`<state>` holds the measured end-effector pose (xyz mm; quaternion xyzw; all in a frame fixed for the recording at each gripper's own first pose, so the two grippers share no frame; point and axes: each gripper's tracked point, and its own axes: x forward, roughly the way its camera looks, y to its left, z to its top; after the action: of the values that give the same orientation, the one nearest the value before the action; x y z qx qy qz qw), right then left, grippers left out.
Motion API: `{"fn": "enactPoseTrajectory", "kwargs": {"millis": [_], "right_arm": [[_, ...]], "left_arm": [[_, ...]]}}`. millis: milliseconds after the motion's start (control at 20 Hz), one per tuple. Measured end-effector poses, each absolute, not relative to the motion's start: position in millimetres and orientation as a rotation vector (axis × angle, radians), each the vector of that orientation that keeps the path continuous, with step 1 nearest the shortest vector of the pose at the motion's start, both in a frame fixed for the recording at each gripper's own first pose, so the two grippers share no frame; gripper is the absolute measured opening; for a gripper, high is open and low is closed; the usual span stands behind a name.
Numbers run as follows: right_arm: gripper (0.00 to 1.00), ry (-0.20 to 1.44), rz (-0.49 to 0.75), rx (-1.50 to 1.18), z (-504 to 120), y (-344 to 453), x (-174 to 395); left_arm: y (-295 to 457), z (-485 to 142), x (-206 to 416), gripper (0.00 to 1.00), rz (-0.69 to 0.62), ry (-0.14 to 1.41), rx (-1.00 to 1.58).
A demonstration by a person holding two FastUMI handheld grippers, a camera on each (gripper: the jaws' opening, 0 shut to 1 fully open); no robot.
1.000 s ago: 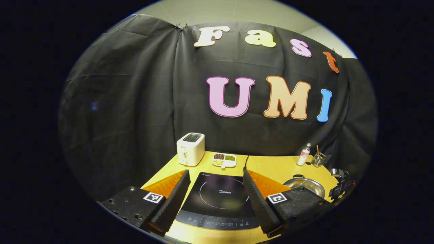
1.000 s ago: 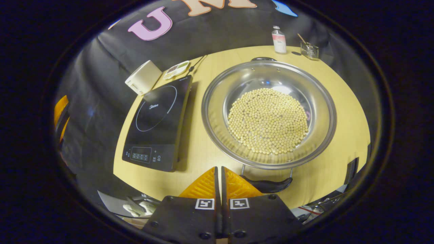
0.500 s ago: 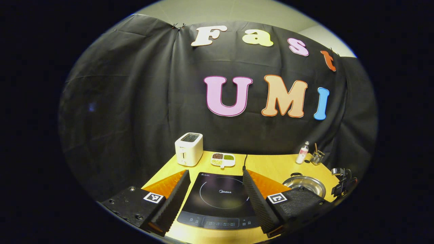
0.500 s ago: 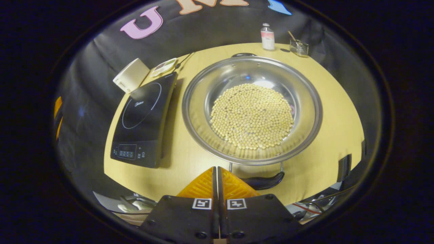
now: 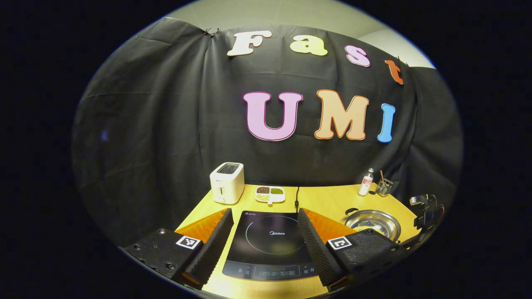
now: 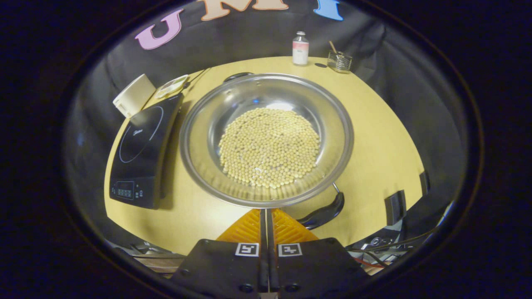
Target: First push the handle of the pot to place it horizontally, then grasp the pot with both hands and set it on the induction cooktop.
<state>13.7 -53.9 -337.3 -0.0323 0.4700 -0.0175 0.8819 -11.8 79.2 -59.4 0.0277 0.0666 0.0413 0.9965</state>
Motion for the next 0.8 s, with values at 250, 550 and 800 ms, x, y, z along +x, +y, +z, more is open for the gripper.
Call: {"fn": "enactPoseTrajectory", "kwargs": {"millis": [250,550,800], "right_arm": [[0.03,0.997,-0.067,-0.074,-339,-90,25],[0.03,1.032,-0.001,-0.163,-334,-133,47],[0.03,1.042,0.061,-0.239,-333,-157,73]], "left_arm": [[60,-51,-3,0.95,0.098,0.110,0.090],[17,-62,5,0.92,0.162,0.128,0.030],[-7,-72,9,0.96,0.226,0.133,-0.008]]}}
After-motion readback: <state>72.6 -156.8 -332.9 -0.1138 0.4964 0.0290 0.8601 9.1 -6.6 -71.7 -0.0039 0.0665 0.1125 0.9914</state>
